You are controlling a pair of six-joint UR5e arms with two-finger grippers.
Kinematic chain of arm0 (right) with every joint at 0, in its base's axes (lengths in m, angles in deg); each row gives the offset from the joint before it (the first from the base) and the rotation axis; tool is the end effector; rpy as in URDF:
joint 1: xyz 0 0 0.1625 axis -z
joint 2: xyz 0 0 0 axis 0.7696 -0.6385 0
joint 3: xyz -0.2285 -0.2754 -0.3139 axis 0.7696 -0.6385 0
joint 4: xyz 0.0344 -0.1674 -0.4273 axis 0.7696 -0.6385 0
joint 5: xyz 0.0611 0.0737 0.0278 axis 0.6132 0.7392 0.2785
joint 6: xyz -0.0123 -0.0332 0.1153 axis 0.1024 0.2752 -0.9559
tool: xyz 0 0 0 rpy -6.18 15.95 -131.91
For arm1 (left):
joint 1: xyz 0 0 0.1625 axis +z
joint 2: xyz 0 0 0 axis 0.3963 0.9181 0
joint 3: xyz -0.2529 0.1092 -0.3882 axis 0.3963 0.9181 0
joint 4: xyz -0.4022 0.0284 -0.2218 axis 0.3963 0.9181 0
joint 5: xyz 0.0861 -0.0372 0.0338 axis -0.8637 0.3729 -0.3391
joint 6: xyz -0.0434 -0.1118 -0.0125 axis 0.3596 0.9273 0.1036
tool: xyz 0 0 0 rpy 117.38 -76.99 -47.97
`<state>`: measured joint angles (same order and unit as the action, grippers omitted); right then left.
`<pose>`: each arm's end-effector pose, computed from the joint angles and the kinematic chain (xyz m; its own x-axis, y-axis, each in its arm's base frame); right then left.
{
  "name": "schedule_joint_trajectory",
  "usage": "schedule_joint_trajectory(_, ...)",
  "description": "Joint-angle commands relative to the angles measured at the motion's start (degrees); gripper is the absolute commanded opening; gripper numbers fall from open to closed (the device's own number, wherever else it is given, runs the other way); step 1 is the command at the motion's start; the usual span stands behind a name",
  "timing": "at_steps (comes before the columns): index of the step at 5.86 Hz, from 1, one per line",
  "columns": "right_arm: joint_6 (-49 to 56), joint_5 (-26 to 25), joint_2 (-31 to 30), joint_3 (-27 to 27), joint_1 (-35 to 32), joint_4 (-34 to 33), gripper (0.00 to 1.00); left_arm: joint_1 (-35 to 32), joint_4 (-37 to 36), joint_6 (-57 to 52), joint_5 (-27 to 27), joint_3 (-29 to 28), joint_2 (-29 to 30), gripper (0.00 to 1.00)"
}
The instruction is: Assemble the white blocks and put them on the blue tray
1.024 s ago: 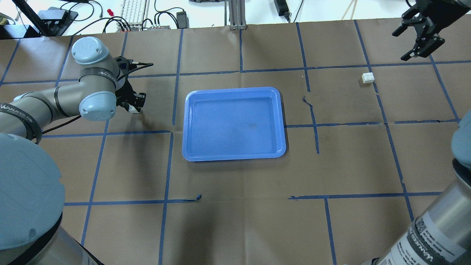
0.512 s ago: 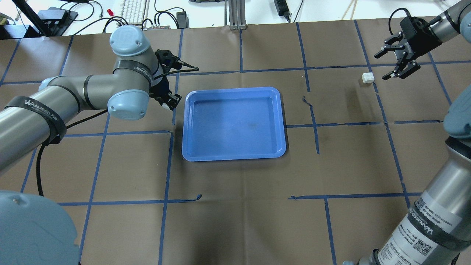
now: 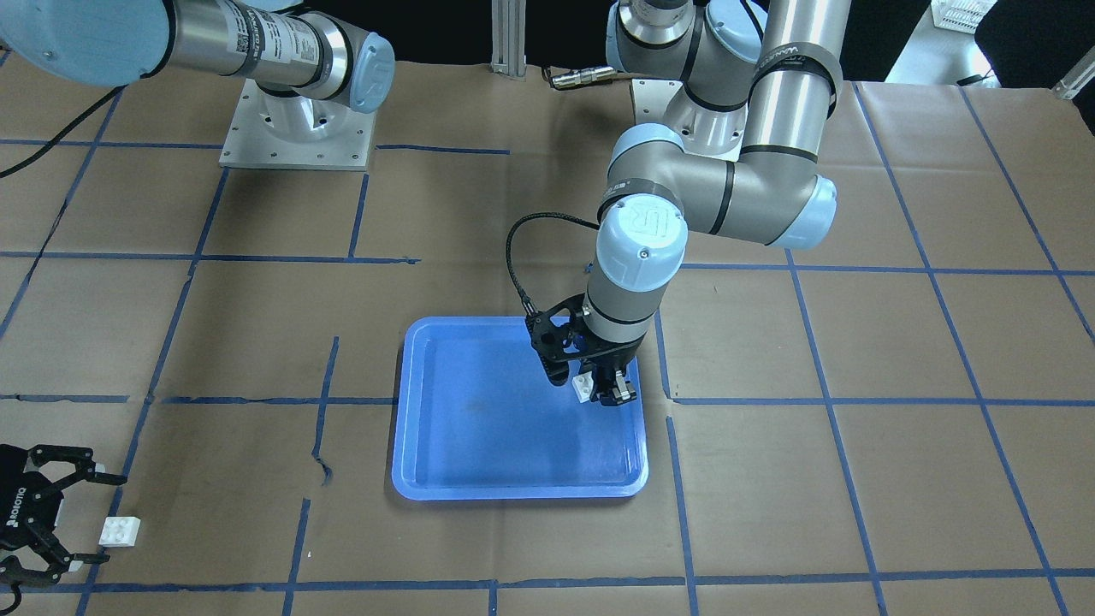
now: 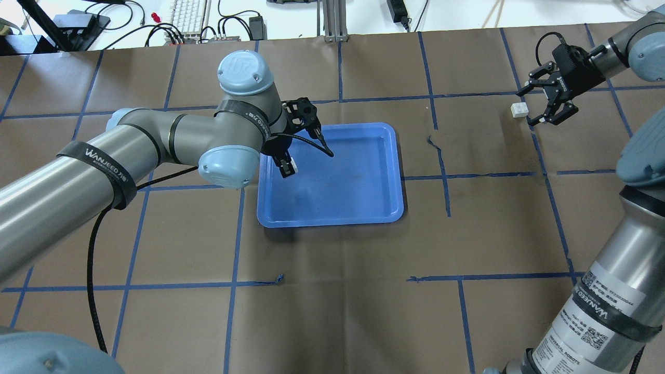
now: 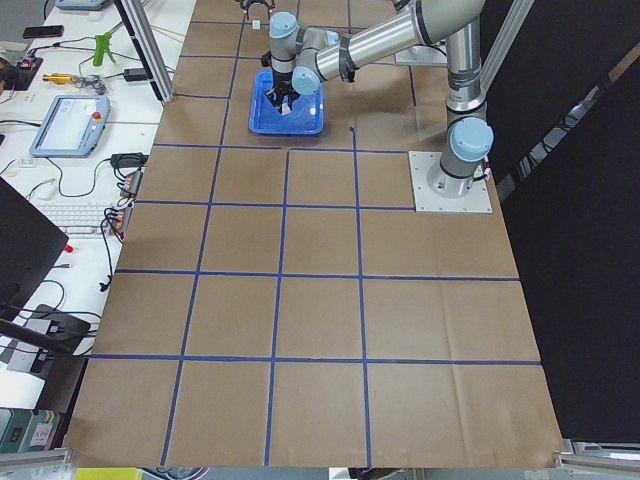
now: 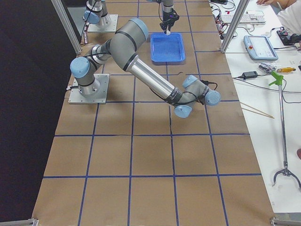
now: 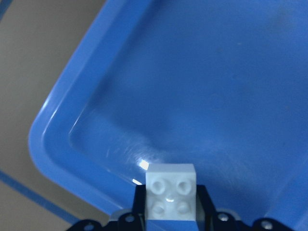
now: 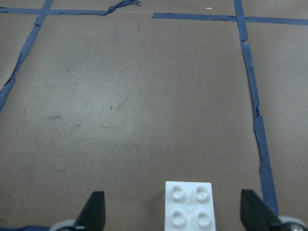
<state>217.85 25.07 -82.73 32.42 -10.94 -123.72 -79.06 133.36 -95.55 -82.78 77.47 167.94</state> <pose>-0.2172 -0.8012 0.1534 0.0845 -0.9963 0.0147 -0.7935 -0.0762 -0.6037 -0.2718 -0.6059 0.2273 -0.2345 0.9721 -0.0096 0.9719 0.2343 -0.0222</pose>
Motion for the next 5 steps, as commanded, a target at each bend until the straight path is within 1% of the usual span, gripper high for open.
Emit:
schedule_joint_trajectory(1, 0.2, 0.0, 0.7, 0.0, 0.0, -0.6, 0.9, -3.8, -0.8, -10.6, 0.2, 0.0, 2.1, 0.07)
schedule_joint_trajectory(2, 0.2, -0.1, 0.7, -0.2, 0.0, -0.7, 0.71, -7.1, -0.9, -10.4, 0.1, -0.9, 2.9, 0.07)
schedule_joint_trajectory(3, 0.3, -0.1, 0.7, -0.3, 0.0, -0.7, 0.51, -7.9, -0.9, -10.1, 0.1, -0.8, 3.5, 0.06)
schedule_joint_trajectory(4, 0.3, -0.1, 0.6, -0.6, 0.0, -1.1, 0.37, -7.9, -4.2, -10.1, -0.1, -1.1, 5.0, 0.07)
schedule_joint_trajectory(5, 0.3, -0.1, 0.4, -0.7, 0.0, -1.4, 0.31, -7.9, -5.5, -9.0, 0.0, -1.1, 5.7, 0.07)
